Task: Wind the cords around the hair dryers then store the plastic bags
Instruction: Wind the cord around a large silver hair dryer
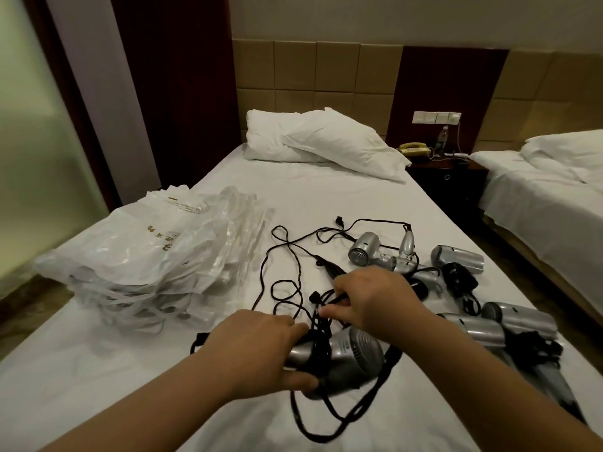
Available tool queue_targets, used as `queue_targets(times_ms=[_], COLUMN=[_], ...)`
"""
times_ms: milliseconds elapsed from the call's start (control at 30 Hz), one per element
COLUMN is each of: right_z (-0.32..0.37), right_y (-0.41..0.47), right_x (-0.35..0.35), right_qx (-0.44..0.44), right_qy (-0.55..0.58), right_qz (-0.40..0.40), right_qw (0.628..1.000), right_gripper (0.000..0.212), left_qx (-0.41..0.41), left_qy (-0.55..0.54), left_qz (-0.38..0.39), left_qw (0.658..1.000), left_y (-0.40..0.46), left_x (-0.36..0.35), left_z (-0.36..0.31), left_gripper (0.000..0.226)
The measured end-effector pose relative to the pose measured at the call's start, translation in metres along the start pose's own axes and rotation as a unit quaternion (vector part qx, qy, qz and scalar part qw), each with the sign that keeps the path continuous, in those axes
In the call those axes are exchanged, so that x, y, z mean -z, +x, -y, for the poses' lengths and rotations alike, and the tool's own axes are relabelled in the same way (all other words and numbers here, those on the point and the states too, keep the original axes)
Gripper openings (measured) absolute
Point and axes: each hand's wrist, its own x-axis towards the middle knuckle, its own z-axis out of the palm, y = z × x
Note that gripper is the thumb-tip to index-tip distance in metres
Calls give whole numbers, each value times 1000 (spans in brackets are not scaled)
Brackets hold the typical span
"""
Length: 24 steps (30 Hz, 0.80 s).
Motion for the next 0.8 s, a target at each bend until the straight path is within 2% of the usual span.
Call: queue_targets(times_ms=[100,200,267,333,400,433,500,533,600,633,667,700,733,800], right_z=[-2,-6,-13,-21,-29,-31,-38,-40,-45,-44,-39,-34,-24,-8], right_y=[4,4,5,5,6,5,-1,-5,-12,-16,-19,-21,-23,-26], right_x=[-10,-13,-19,-20,-19,-20,-34,-45,-71,-83,-89,-94,-93,-94], right_qx=[24,42,37,6,-22,-37,-76,-114,-166,-162,-146,-133,-129,-139], right_qy=[0,3,97,254,380,424,479,521,633,676,698,704,689,663], right_qz=[1,20,26,43,76,96,89,79,64,55,50,52,59,84], right_qw=[1000,999,994,966,922,900,870,842,753,717,699,696,710,731], right_gripper=[38,42,45,44,41,39,35,34,26,21,16,12,12,22], left_qx=[-8,-22,-29,-36,-40,-33,-17,-12,-10,-9,-7,-3,3,26], left_qy=[12,-24,-91,-193,-328,-404,-540,-585,-649,-673,-690,-702,-710,-730], left_qz=[30,21,4,0,1,0,-1,-5,-26,-40,-55,-69,-83,-98], left_qw=[999,999,995,981,944,914,842,811,761,738,721,709,699,676], left_y=[-2,-5,-8,-10,-10,-10,-13,-14,-13,-10,-6,-3,1,6], left_x=[0,-3,-1,7,14,17,21,22,22,20,19,18,16,15], left_z=[1,7,14,18,19,20,21,21,20,19,17,14,11,4], left_gripper=[60,55,61,55,32,25,31,38,52,55,54,47,36,26])
